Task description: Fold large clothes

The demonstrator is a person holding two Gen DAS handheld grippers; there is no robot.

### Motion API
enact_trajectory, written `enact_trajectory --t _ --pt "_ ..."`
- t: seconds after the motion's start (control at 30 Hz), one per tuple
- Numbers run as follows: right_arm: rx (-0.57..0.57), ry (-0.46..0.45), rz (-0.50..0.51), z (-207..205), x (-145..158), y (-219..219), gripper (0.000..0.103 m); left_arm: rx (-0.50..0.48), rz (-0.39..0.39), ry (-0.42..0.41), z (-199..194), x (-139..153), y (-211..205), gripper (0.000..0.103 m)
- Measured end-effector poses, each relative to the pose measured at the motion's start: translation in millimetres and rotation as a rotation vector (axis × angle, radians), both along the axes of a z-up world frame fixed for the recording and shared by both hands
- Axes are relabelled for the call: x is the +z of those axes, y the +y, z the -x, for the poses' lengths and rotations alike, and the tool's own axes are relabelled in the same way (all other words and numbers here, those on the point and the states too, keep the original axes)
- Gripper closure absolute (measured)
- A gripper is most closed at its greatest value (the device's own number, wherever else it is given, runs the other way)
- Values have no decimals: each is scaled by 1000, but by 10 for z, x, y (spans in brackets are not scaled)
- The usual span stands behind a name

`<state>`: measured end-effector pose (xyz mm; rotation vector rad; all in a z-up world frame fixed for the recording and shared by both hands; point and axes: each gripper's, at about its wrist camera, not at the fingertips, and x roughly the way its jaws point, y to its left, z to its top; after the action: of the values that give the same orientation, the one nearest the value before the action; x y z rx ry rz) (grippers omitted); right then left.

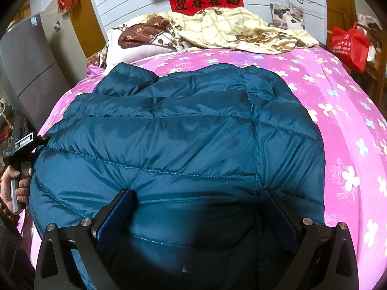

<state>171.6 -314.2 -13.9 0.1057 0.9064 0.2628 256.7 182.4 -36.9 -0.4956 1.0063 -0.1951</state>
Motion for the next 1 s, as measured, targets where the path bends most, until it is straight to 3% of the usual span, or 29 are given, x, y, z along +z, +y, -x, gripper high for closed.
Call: enact_trajectory --t 0.13,0.3,0.4,0.53,0.6,0.77,0.83,1.0 --pt "0 0 0 0 1 -3 0 16 -28 -17 47 39 -19 43" --pt "1 14 -9 -12 72 -37 0 28 -74 -30 67 59 -53 49" --pt "-100 -79 9 58 299 -340 0 30 -97 -38 69 51 -69 45" --pt "-253 -85 -3 83 346 -902 0 64 -69 -20 66 -3 16 30" --pt "-223 -44 -26 38 255 -1056 0 75 -58 -16 80 -16 33 28" --pt "-104 23 -42 -90 -31 -1151 0 81 -115 -34 114 12 -24 24" --pt "-109 40 -57 -188 -145 -1218 0 81 -125 -38 131 7 -26 24" --pt "-70 92 -295 -351 -407 -1426 0 77 -114 -27 115 -38 -4 22"
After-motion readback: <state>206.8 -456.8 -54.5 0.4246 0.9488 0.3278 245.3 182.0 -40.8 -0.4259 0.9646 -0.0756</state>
